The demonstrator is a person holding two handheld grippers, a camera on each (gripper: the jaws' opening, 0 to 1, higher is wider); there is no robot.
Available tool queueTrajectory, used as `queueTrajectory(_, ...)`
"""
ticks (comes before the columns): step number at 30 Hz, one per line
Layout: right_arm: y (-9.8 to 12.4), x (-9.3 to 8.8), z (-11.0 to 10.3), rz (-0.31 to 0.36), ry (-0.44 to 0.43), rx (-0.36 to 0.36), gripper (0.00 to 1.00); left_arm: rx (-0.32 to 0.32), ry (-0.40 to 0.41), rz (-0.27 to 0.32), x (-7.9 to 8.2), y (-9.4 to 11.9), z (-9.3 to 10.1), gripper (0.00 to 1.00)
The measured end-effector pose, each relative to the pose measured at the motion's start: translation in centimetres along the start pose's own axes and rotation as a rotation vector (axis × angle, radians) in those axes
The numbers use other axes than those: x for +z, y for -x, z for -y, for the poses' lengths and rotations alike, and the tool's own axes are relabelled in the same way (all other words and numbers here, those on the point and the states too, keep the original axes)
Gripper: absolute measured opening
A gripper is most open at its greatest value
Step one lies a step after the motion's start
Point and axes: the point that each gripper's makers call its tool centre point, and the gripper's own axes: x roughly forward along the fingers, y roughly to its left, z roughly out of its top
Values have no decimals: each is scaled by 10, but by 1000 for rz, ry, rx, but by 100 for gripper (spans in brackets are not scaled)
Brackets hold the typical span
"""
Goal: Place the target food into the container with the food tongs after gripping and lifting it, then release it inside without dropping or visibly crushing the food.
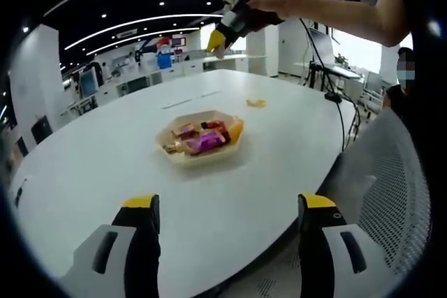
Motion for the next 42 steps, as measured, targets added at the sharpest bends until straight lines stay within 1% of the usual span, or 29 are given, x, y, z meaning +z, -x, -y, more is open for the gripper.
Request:
queueTrajectory(3, 3, -11, 21, -12, -27, -36, 24, -8, -5, -5, -1, 0, 2, 79)
queueTrajectory(4, 3, -12, 23, -13, -30, -39, 24, -9, -8, -8, -2, -1, 2, 79)
queueTrajectory(7, 8, -23, 44, -20, -57, -77, 23, -16, -12, -17, -3, -1, 3, 79)
queueTrajectory(11, 12, -34, 66, -23, -98, -102, 23, -20, -10, -27, -5, -2, 4, 78)
queueTrajectory(15, 11, -44, 84, -35, -122, -130, 23, -25, -12, -39, -7, -3, 5, 78)
queueTrajectory(18, 9, -54, 104, -44, -153, -166, 23, -28, -23, -40, -8, -3, 5, 80)
queueTrajectory(21, 8, -61, 118, -47, -179, -181, 23, -32, -10, -44, -9, -3, 5, 80)
queueTrajectory(23, 8, -64, 125, -45, -195, -180, 24, -33, -14, -54, -10, -4, 5, 79)
queueTrajectory(25, 6, -63, 131, -19, -212, -167, 24, -32, -19, -57, -11, -4, 5, 77)
queueTrajectory(30, 0, -74, 146, -38, -232, -186, 24, -29, -3, -54, -10, -3, 3, 77)
queueTrajectory(34, -5, -80, 158, -54, -227, -209, 25, -26, -6, -64, -12, -4, 3, 75)
queueTrajectory(42, -17, -93, 179, -83, -243, -223, 26, -23, 13, -82, -14, -4, 2, 73)
